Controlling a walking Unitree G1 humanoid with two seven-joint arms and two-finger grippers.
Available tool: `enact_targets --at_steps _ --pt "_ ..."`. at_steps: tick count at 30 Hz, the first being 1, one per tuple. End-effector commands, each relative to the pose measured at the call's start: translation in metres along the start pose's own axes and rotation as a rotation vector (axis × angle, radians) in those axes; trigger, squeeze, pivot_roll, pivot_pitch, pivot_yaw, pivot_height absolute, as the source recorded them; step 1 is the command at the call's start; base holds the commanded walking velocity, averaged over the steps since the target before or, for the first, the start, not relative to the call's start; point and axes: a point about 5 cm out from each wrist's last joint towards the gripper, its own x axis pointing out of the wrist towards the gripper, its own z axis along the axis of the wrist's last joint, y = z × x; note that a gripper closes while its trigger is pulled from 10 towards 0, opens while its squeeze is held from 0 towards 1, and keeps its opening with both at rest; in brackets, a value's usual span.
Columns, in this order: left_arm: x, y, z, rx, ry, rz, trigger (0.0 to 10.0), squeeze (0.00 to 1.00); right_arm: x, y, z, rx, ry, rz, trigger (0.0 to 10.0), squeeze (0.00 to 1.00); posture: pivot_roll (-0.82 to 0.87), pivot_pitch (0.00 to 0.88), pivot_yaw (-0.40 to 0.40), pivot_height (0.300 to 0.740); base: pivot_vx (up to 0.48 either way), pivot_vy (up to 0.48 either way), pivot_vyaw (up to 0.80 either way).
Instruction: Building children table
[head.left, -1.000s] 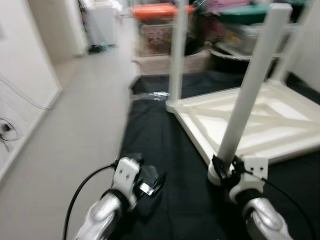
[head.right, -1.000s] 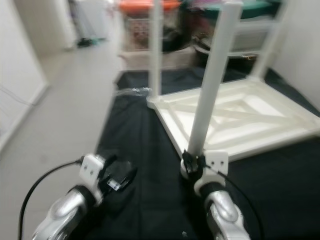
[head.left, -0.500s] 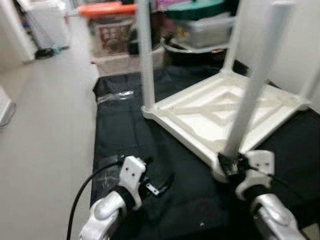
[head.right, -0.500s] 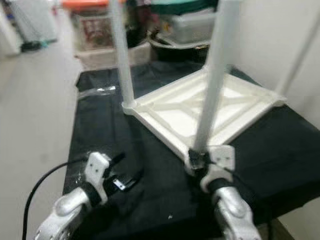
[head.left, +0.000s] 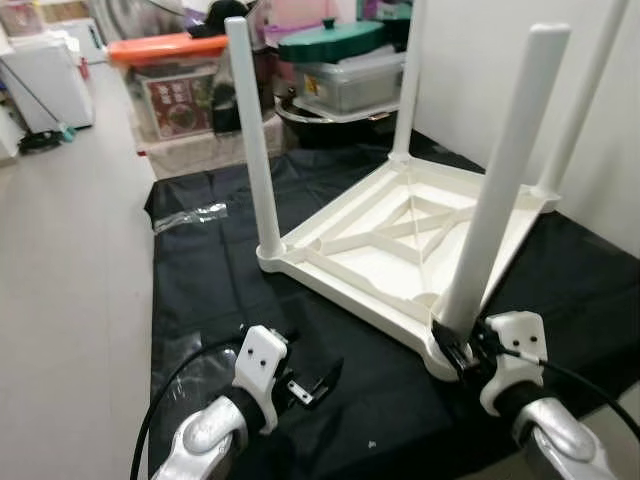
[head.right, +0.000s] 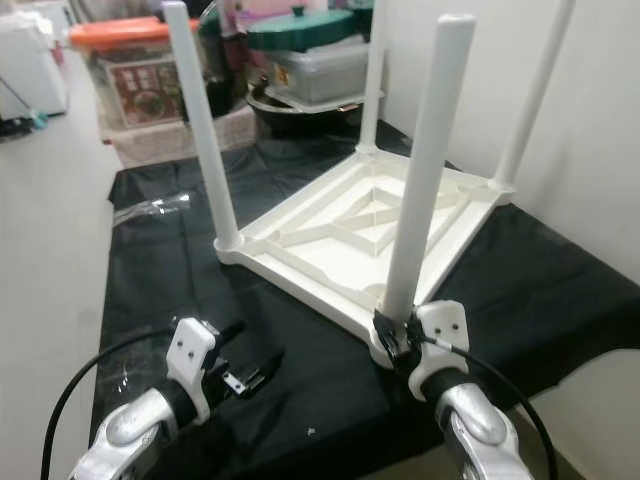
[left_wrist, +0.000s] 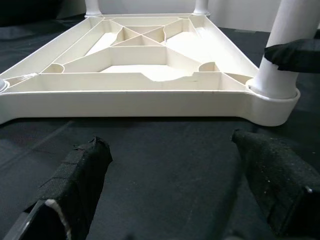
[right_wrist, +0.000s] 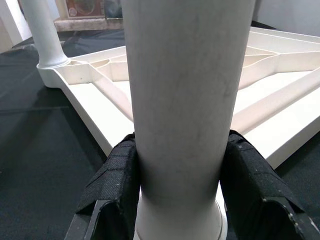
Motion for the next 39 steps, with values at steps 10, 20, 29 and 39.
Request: enact_targets --at_steps 10,20,29,39 --pt "-0.001 0.0 -0.003 0.001 0.019 0.004 10.0 0.0 0.006 0.002 -0.003 0.004 0.005 0.041 10.0 1.0 0.04 0.002 0.0 0.74 0.0 0.0 0.0" --pt "0.001 0.001 -0.004 0.0 0.033 -0.007 10.0 0.0 -0.008 -0.024 0.017 0.031 -0.021 0.206 10.0 0.0 0.03 0.01 0.013 0.74 0.0 0.0 0.0" --pt "0.002 0.003 -0.004 0.012 0.032 -0.005 10.0 0.0 -0.045 -0.021 0.004 0.061 0.131 0.471 10.0 0.0 0.02 0.003 0.022 0.74 0.0 0.0 0.0" --pt "0.003 0.005 -0.004 0.017 0.032 0.0 10.0 0.0 -0.038 0.018 0.029 0.164 0.055 0.691 10.0 0.0 0.03 0.0 0.02 0.74 0.0 0.0 0.0"
